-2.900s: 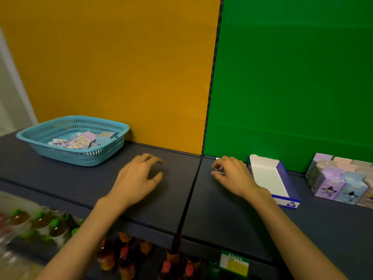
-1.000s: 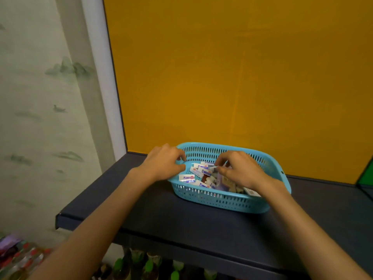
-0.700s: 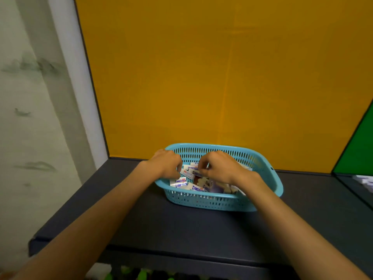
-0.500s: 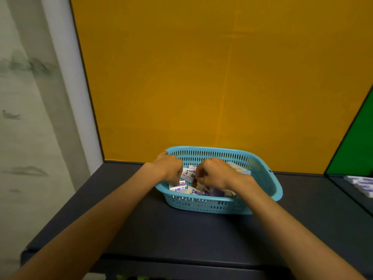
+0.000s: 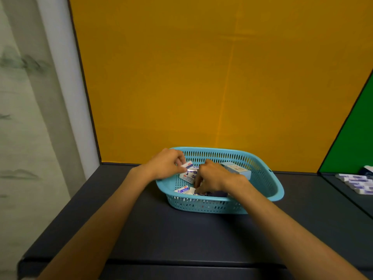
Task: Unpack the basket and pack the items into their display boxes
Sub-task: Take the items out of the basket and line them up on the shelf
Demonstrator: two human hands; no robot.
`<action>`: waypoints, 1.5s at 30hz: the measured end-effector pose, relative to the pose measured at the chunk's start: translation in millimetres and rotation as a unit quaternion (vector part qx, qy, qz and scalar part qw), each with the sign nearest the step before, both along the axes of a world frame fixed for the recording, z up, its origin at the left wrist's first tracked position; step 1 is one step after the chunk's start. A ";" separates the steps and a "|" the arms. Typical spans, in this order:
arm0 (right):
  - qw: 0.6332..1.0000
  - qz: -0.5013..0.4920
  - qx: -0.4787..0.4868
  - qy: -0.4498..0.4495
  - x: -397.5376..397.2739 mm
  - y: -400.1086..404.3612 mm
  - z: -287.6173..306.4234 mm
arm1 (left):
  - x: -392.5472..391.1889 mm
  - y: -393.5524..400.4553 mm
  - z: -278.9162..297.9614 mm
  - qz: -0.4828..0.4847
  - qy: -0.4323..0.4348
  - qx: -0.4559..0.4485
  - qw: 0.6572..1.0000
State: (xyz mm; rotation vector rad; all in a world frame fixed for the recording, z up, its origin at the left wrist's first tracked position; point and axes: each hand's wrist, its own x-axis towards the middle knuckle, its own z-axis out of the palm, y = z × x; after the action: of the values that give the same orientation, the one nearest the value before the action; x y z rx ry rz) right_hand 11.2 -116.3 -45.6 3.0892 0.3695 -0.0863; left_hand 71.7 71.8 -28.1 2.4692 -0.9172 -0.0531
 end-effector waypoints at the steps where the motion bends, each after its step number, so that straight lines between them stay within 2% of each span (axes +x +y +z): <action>1: 1.000 -0.001 -0.007 0.010 1.4 1.5 -1.4 | -3.3 6.4 2.6 0.010 -0.005 -0.046 0.999; 5: 1.000 -0.011 -0.004 0.028 5.4 5.5 -4.6 | -22.8 29.7 7.1 0.035 -0.063 -0.170 0.983; 7: 1.000 -0.013 0.005 0.027 6.1 6.4 -4.3 | -29.6 37.3 5.7 0.036 -0.089 -0.200 0.975; 11: 0.995 -0.026 0.095 -0.005 0.4 3.9 4.4 | -37.4 46.9 3.0 0.036 -0.133 -0.230 0.963; 17: 0.960 -0.031 0.267 -0.081 -38.5 -9.7 33.1 | -46.6 37.3 0.2 0.022 -0.160 -0.202 0.966; 20: 0.943 -0.037 0.311 -0.117 -66.3 -23.8 40.9 | -56.4 19.9 2.1 0.011 -0.172 -0.182 0.968; 24: 0.934 -0.055 0.315 -0.163 -103.7 -54.5 44.2 | -79.0 -15.8 10.1 -0.010 -0.226 -0.113 0.967; 28: 0.922 -0.071 0.332 -0.184 -148.2 -94.6 42.5 | -109.4 -57.4 10.9 -0.049 -0.251 -0.101 0.961; 34: 0.901 -0.098 0.369 -0.206 -225.5 -173.2 27.6 | -170.0 -138.3 3.2 -0.088 -0.249 -0.117 0.958; 45: 0.898 -0.146 0.355 -0.215 -342.6 -327.9 5.9 | -268.8 -289.1 -9.7 -0.121 -0.219 -0.121 0.961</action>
State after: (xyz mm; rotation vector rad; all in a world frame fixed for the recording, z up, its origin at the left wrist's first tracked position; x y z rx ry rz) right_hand -331.5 -444.2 -39.7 3.6736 -0.1262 0.9123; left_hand -197.1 -217.3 -37.8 2.1636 -1.3193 0.5126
